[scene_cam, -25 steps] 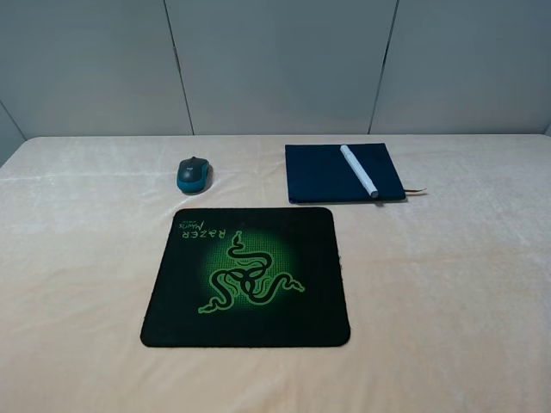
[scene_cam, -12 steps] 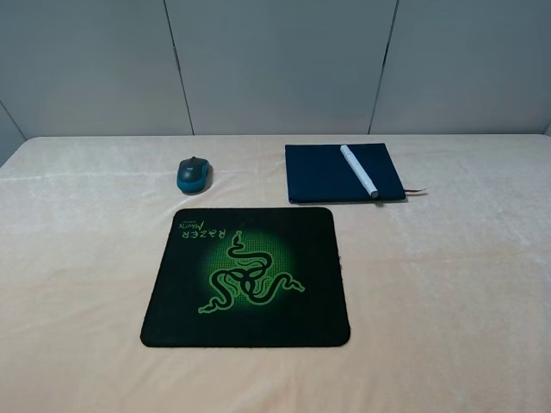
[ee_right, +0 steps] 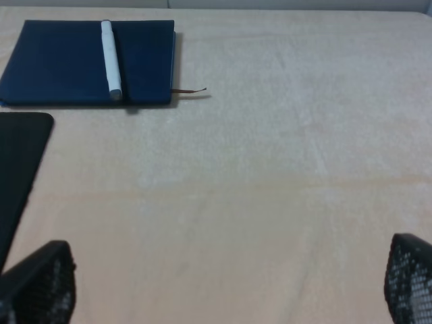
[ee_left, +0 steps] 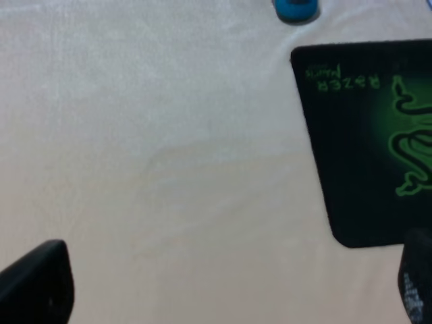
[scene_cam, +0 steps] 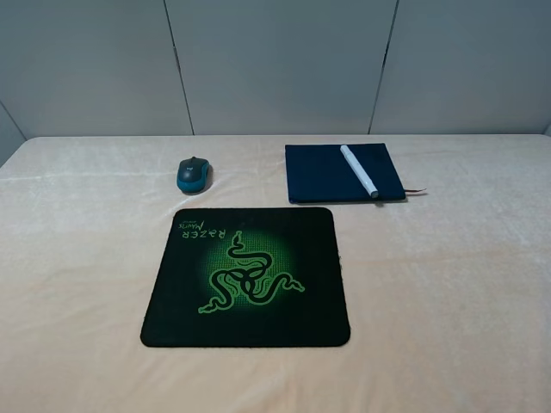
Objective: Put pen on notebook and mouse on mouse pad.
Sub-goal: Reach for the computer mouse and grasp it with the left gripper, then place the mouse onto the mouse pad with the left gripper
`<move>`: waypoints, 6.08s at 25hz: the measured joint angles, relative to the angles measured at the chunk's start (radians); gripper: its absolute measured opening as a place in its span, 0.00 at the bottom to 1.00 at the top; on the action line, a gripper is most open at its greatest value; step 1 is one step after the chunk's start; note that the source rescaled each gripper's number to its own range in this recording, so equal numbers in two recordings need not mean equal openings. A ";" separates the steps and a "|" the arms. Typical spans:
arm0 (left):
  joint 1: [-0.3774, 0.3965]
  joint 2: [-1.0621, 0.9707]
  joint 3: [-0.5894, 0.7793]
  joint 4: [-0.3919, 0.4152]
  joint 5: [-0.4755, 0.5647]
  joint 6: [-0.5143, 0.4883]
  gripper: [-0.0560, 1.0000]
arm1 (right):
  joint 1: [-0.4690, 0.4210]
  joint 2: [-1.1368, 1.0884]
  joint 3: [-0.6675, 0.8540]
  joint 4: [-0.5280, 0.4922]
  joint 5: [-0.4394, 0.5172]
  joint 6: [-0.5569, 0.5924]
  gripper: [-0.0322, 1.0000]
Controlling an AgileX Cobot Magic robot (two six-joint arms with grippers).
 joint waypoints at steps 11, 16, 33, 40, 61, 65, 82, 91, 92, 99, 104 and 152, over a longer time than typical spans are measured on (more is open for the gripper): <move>0.000 0.444 -0.362 0.051 0.023 -0.038 0.92 | 0.000 0.000 0.000 0.000 0.000 0.000 1.00; 0.000 0.694 -0.564 0.052 0.041 -0.042 0.92 | 0.000 0.000 0.000 0.000 0.000 0.000 1.00; 0.000 1.207 -0.714 0.051 -0.016 -0.042 0.92 | 0.000 0.000 0.000 0.000 0.000 0.000 1.00; 0.000 1.358 -0.714 0.020 -0.101 -0.043 0.92 | 0.000 0.000 0.000 0.000 0.000 0.000 1.00; -0.197 1.851 -1.040 0.004 -0.184 -0.170 0.92 | 0.000 0.000 0.000 0.000 0.000 0.000 1.00; -0.225 1.930 -1.086 0.038 -0.185 -0.217 0.92 | 0.000 0.000 0.000 0.000 0.000 0.000 1.00; -0.229 2.123 -1.190 0.124 -0.209 -0.289 0.92 | 0.000 0.000 0.000 0.000 0.000 0.000 1.00; -0.229 2.202 -1.254 0.135 -0.238 -0.317 0.92 | 0.000 0.000 0.000 0.000 0.000 0.000 1.00; -0.229 2.208 -1.255 0.137 -0.238 -0.318 0.92 | 0.000 0.000 0.000 0.000 0.000 0.000 1.00; -0.228 2.257 -1.265 0.137 -0.279 -0.322 0.92 | 0.000 0.000 0.000 0.000 0.000 0.000 1.00; -0.219 2.290 -1.270 0.137 -0.294 -0.322 0.92 | 0.000 0.000 0.000 0.000 0.000 0.000 1.00; -0.190 2.333 -1.539 0.120 -0.027 -0.320 0.06 | 0.000 0.000 0.000 0.000 0.000 0.000 1.00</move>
